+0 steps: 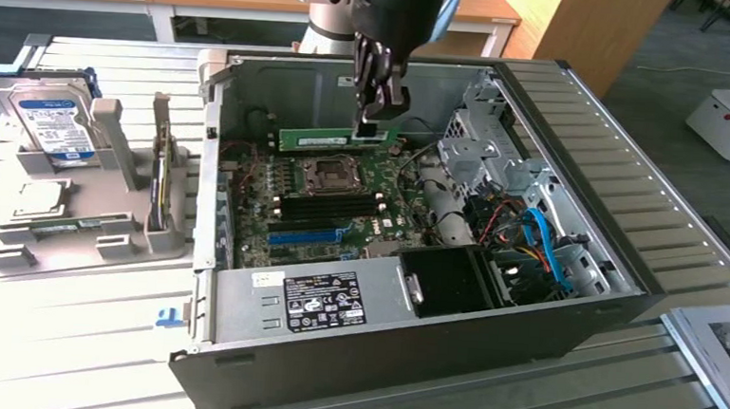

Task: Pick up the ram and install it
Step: 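Insert the ram into the slot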

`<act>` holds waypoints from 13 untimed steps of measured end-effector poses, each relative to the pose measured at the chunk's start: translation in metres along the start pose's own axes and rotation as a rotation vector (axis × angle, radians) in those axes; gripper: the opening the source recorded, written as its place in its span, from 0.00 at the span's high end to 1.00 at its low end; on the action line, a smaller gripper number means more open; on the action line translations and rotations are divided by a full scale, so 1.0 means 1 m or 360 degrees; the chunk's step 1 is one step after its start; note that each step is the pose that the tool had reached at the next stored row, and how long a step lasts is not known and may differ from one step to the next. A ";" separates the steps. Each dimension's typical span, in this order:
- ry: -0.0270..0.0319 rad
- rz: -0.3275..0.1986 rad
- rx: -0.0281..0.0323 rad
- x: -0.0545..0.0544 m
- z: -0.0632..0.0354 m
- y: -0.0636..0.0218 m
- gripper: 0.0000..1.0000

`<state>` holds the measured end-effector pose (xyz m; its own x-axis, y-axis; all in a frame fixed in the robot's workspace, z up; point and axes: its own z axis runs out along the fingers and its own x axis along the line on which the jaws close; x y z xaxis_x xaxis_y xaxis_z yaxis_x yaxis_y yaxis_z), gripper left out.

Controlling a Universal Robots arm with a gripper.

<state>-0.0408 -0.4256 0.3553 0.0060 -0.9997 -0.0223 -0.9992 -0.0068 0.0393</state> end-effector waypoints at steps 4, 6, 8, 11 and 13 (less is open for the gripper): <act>0.00000 0.0000 0.00000 0.000 0.0043 -0.0002 0.88; 0.00000 0.0000 0.00000 0.000 0.0070 -0.0003 0.88; -0.00001 0.0000 0.00001 0.000 0.0095 -0.0004 0.88; -0.00001 0.0000 0.00001 0.000 0.0128 -0.0005 0.88; 0.00000 0.0000 0.00000 0.000 0.0150 -0.0006 0.88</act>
<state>-0.0408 -0.4256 0.3404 0.0059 -0.9997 -0.0223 -0.9992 -0.0068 0.0392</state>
